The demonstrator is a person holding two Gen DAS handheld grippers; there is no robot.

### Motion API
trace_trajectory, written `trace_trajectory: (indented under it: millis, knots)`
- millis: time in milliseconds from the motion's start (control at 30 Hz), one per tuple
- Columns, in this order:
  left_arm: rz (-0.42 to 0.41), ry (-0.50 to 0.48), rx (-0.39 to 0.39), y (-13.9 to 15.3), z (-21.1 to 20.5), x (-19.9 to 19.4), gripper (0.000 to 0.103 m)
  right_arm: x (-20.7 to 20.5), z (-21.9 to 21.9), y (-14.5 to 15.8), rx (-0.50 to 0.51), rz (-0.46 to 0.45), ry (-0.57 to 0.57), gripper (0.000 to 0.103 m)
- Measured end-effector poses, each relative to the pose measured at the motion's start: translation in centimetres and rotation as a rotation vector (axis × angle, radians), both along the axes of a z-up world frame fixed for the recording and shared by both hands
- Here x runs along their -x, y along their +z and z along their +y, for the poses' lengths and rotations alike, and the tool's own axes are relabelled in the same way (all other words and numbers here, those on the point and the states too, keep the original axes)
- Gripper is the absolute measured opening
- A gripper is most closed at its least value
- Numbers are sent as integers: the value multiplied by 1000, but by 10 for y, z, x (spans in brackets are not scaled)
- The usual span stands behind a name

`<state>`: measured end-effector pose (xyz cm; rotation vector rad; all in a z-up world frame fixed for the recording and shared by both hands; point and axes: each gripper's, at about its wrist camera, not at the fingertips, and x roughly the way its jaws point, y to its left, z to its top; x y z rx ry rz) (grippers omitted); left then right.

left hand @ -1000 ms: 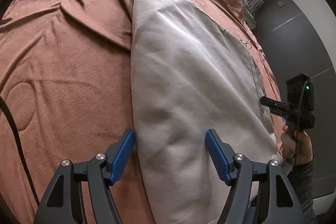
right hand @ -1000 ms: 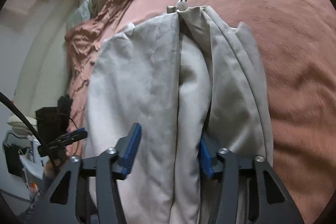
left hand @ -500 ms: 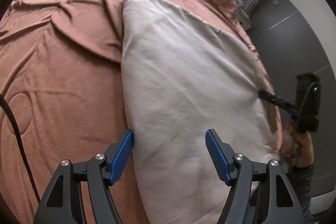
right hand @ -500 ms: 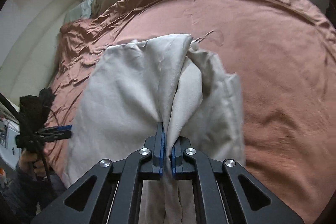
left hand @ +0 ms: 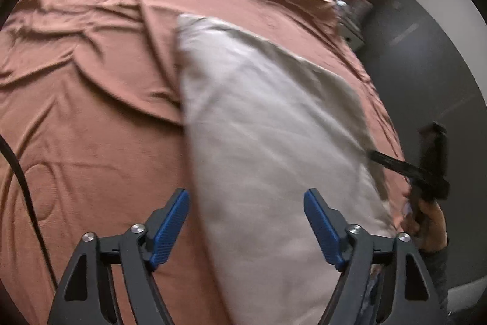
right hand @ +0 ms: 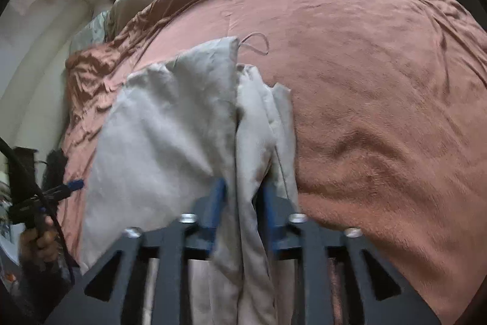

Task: Fold large clothes
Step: 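Grasp the folded bundle with the right gripper while the left gripper grasps its edge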

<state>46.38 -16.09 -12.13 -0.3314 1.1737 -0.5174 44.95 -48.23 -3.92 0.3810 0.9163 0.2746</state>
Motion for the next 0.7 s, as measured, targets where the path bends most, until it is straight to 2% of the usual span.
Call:
trace_trajectory:
  millis: [33,67,133,267,367,533,700]
  knots:
    - [27,17,15,-8,7,-6,79,2,-7,2,-19,-14,-11,69]
    - [38,23,21,-13,11,-8,79,6,-12,5,-33,-31,-22,77]
    - [55,35,27,-23,16,-15,79,8,-17,2,-63,-33,-10,77]
    - [63,30,30,-31,13,-22,79,-1,-27,-22,-126,43,15,77]
    - [56,13,4,-34,2,-28,79,-14,-34,-46,-237,97,53,77]
    - [46,2,0,-37,-8,-36,79,-27,-42,-54,-411,85,115,77]
    - [40,7,-11,-41,-13,-40,78,-44,-24,-56,-387,109,189,77]
